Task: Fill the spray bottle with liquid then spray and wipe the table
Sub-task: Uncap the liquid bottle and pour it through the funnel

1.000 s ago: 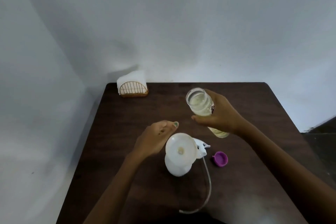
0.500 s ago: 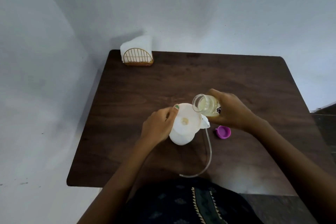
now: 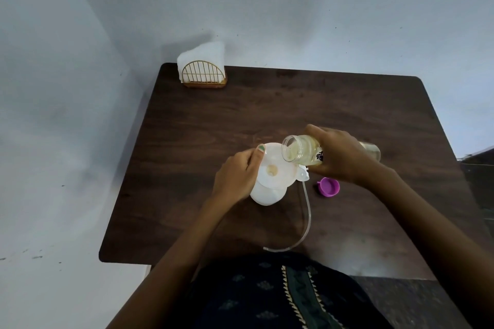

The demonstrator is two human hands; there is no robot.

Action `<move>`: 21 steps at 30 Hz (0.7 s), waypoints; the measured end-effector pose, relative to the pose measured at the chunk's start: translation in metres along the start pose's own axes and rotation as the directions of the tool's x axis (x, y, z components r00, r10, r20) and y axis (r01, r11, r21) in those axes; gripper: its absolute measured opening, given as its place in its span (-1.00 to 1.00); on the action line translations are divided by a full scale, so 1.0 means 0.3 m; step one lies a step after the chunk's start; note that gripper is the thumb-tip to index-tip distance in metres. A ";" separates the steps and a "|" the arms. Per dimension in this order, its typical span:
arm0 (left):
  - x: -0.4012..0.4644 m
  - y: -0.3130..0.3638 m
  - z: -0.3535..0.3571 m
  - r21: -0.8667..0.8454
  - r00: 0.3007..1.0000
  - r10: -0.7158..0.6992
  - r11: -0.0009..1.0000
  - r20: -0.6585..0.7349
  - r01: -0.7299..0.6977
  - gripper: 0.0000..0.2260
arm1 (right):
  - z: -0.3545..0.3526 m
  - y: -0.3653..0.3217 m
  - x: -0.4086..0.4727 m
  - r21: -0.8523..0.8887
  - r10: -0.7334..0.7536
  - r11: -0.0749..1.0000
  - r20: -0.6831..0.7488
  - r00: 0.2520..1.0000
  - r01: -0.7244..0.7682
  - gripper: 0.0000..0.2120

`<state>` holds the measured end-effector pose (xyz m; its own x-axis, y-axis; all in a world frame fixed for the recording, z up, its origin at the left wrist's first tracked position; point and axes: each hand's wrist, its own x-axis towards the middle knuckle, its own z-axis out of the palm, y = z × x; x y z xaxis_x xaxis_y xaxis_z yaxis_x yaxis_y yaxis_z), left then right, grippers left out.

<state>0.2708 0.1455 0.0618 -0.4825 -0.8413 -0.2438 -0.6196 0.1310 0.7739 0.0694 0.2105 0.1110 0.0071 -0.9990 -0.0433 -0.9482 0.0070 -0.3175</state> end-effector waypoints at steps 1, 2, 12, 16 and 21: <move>-0.001 0.002 0.000 -0.007 1.000 0.004 1.000 -0.001 -0.004 -0.63 | -0.003 -0.001 0.000 -0.022 -0.004 1.000 0.003 1.000 0.004 -0.65; -0.003 0.003 -0.001 -0.013 1.000 0.009 1.000 -0.002 -0.009 -0.63 | -0.005 -0.001 0.001 -0.041 -0.010 0.999 0.004 1.000 0.010 -0.65; -0.008 0.018 -0.004 -0.017 1.000 0.020 1.000 -0.015 -0.020 -0.63 | -0.010 0.005 0.008 -0.156 -0.075 0.985 -0.010 0.997 0.073 -0.64; -0.004 0.009 -0.001 -0.017 1.000 0.020 1.000 -0.009 -0.020 -0.62 | -0.005 0.012 0.010 -0.159 -0.081 0.984 -0.002 0.997 0.080 -0.62; 0.004 -0.002 0.005 -0.029 1.000 0.012 1.000 -0.005 -0.012 -0.63 | -0.007 0.010 0.013 -0.169 -0.080 0.982 0.006 0.997 0.080 -0.62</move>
<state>0.2695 0.1454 0.0602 -0.4864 -0.8425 -0.2316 -0.5958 0.1259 0.7932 0.0660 0.2067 0.1119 0.0854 -0.9961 -0.0235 -0.9845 -0.0807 -0.1555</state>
